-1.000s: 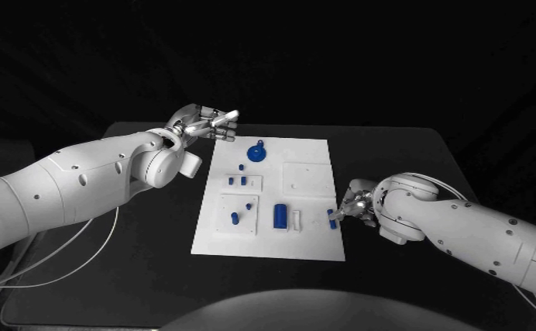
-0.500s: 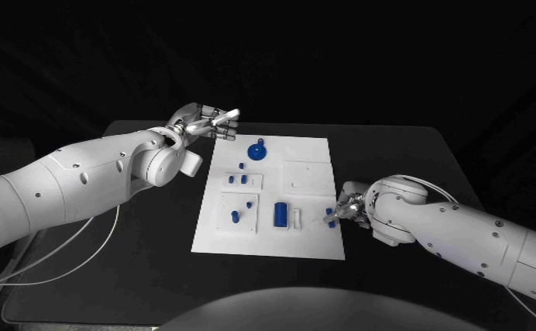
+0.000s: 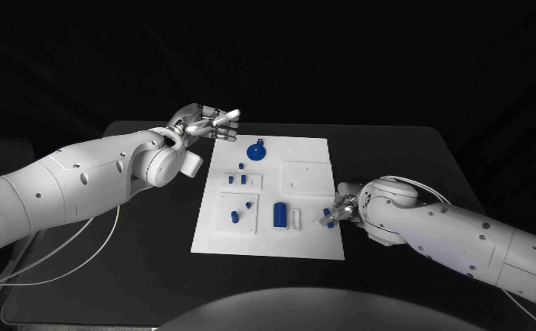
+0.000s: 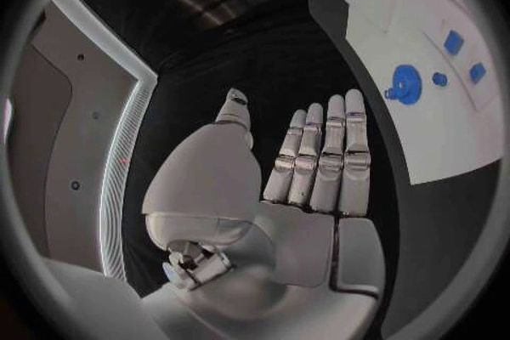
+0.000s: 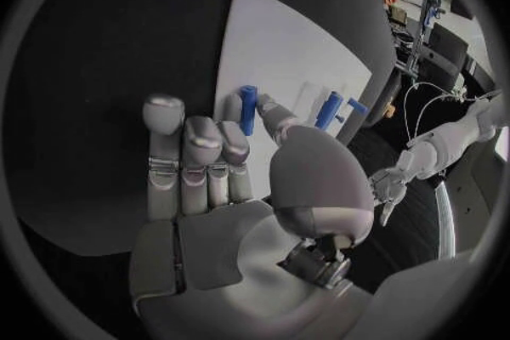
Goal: Assemble the parts on the task board
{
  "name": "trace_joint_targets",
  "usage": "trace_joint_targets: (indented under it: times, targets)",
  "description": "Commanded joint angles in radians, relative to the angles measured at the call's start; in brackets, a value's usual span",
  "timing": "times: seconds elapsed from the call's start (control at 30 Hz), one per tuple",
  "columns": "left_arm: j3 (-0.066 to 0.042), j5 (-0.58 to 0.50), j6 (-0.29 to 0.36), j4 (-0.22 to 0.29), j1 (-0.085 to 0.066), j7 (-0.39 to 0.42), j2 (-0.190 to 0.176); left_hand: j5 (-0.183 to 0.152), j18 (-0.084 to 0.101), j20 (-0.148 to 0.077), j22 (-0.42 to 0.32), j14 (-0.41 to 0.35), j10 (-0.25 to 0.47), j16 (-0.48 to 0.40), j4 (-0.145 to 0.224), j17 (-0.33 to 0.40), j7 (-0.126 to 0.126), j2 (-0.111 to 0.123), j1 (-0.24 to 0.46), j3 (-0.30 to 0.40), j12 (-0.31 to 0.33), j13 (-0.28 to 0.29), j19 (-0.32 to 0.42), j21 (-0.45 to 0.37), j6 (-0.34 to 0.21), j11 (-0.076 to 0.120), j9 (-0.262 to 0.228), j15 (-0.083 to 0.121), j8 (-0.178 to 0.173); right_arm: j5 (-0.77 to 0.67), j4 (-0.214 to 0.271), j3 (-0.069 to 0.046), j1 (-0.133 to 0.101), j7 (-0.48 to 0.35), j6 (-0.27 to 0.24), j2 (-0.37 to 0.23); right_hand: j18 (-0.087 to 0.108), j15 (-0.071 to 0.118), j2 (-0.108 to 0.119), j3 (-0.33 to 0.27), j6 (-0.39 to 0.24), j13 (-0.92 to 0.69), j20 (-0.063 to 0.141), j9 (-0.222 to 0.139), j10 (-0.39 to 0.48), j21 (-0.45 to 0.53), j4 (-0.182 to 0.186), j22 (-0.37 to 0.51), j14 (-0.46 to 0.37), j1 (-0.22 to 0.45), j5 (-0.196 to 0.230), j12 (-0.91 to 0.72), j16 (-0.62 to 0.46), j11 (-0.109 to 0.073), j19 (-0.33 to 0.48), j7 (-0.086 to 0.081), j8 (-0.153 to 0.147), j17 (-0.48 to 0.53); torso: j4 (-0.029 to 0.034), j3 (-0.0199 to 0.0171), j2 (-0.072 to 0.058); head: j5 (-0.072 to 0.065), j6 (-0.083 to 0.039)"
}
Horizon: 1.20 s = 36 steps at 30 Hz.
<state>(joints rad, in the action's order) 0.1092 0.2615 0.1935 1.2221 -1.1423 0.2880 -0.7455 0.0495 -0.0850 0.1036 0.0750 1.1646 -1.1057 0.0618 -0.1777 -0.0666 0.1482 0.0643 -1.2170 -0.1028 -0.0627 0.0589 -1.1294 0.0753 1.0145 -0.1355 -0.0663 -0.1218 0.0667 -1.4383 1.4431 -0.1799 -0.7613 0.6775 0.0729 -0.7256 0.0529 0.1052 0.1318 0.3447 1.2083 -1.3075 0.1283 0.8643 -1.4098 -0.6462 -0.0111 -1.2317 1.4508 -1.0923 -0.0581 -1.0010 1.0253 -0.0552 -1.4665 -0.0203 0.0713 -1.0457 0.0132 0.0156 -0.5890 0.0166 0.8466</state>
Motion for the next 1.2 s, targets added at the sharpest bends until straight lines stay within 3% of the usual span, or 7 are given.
trace_joint_targets:
  times: [0.03, 0.17, 0.23, 0.33, 0.6, 0.77, 1.2]
  targets:
    - [0.000, -0.002, -0.022, 0.002, 0.000, 0.005, 0.002, -0.002, 0.001, 0.003, -0.001, -0.002, 0.000, 0.000, -0.006, 0.000, 0.000, -0.005, 0.006, -0.002, 0.003, 0.000, 0.004, -0.002, -0.001, -0.001, -0.001, 0.000, -0.001, -0.059, -0.020, 0.012, 0.013, 0.033, 0.034, 0.017, 0.005, -0.007, -0.004, 0.014, -0.020, -0.046, -0.007, -0.357, 0.003, 0.007, -0.003, -0.001, 0.002, 0.004, -0.004, 0.006, -0.001, 0.005, -0.048, -0.005, -0.008, 0.001, 0.0027, -0.0011, -0.002, -0.001, 0.001]
    - [0.000, -0.002, -0.024, 0.004, 0.000, 0.001, -0.001, -0.002, 0.002, 0.003, -0.001, -0.003, 0.001, 0.000, -0.005, 0.000, 0.001, -0.005, 0.008, -0.005, 0.003, 0.000, 0.005, -0.002, -0.003, -0.002, -0.001, 0.000, -0.001, -0.056, -0.039, 0.018, 0.015, 0.033, 0.030, 0.031, 0.009, -0.010, -0.014, 0.044, -0.045, -0.044, -0.009, -0.402, 0.006, 0.013, -0.015, 0.001, 0.002, 0.017, -0.023, 0.009, -0.002, 0.010, -0.048, -0.015, -0.009, 0.002, 0.0027, -0.0007, -0.003, 0.002, 0.005]
    - [0.000, -0.002, -0.024, 0.004, -0.001, -0.002, -0.002, -0.002, 0.002, 0.003, -0.001, -0.003, 0.002, 0.000, -0.008, 0.000, 0.001, -0.002, 0.008, -0.002, 0.003, 0.000, 0.005, -0.002, -0.004, -0.002, -0.001, 0.000, -0.001, -0.039, -0.047, 0.020, 0.015, 0.035, 0.028, 0.034, 0.011, -0.011, -0.025, 0.051, -0.062, -0.043, -0.011, -0.428, 0.008, 0.013, -0.034, 0.001, 0.002, 0.017, -0.074, 0.012, -0.004, 0.013, -0.048, -0.021, -0.010, 0.002, 0.0016, -0.0004, -0.002, 0.002, 0.006]
    - [0.000, -0.002, -0.027, 0.004, -0.001, -0.005, -0.002, -0.002, 0.002, 0.003, -0.001, -0.003, 0.002, 0.000, -0.008, 0.000, 0.001, -0.002, 0.008, -0.002, 0.003, 0.000, 0.005, -0.002, -0.004, -0.002, -0.001, 0.000, -0.001, -0.010, -0.055, 0.021, 0.016, 0.036, 0.022, 0.035, 0.013, -0.012, -0.052, 0.075, -0.080, -0.043, -0.012, -0.462, 0.012, 0.013, -0.086, 0.001, 0.001, 0.006, -0.231, 0.013, -0.004, 0.015, -0.048, -0.030, -0.009, 0.003, 0.0000, 0.0002, 0.000, 0.004, 0.009]
    - [0.000, 0.001, -0.031, 0.005, -0.001, -0.012, -0.003, -0.002, 0.002, 0.003, -0.001, -0.004, 0.003, 0.000, -0.012, 0.000, 0.002, 0.000, 0.006, 0.000, 0.003, 0.000, 0.006, -0.002, -0.006, -0.002, -0.001, 0.000, -0.002, 0.077, -0.052, 0.022, 0.016, 0.028, -0.019, 0.031, 0.018, -0.013, -0.089, 0.235, -0.070, -0.041, -0.013, -0.518, 0.019, 0.007, -0.258, -0.008, -0.002, 0.054, -0.478, 0.015, -0.006, 0.016, -0.046, -0.047, -0.009, 0.004, 0.0004, -0.0012, 0.000, 0.005, 0.009]
    - [0.000, 0.002, -0.034, 0.005, -0.001, -0.016, -0.004, -0.002, 0.002, 0.003, -0.001, -0.004, 0.003, 0.000, -0.012, 0.000, 0.002, 0.000, 0.006, 0.000, 0.003, 0.000, 0.006, -0.002, -0.006, -0.002, -0.001, 0.000, -0.002, 0.133, -0.040, 0.022, 0.016, 0.014, -0.048, 0.024, 0.020, -0.011, -0.075, 0.327, -0.059, -0.039, -0.011, -0.533, 0.018, 0.001, -0.274, -0.023, -0.004, 0.052, -0.534, 0.017, -0.008, 0.015, -0.044, -0.049, -0.008, 0.005, 0.0008, -0.0007, -0.001, 0.006, 0.010]
    - [0.000, 0.008, -0.039, 0.007, -0.001, -0.025, -0.005, -0.002, 0.002, 0.003, -0.001, -0.004, 0.003, 0.000, -0.012, 0.000, 0.002, 0.000, 0.006, 0.000, 0.003, 0.000, 0.006, -0.002, -0.006, -0.002, -0.001, 0.000, -0.002, 0.260, 0.016, 0.021, 0.016, -0.025, -0.158, 0.004, 0.020, -0.009, -0.065, 0.347, -0.034, -0.035, -0.009, -0.552, 0.015, 0.003, -0.274, -0.039, -0.004, 0.046, -0.561, 0.019, -0.013, 0.011, -0.045, -0.043, -0.008, 0.010, 0.0011, -0.0001, 0.000, 0.010, 0.009]
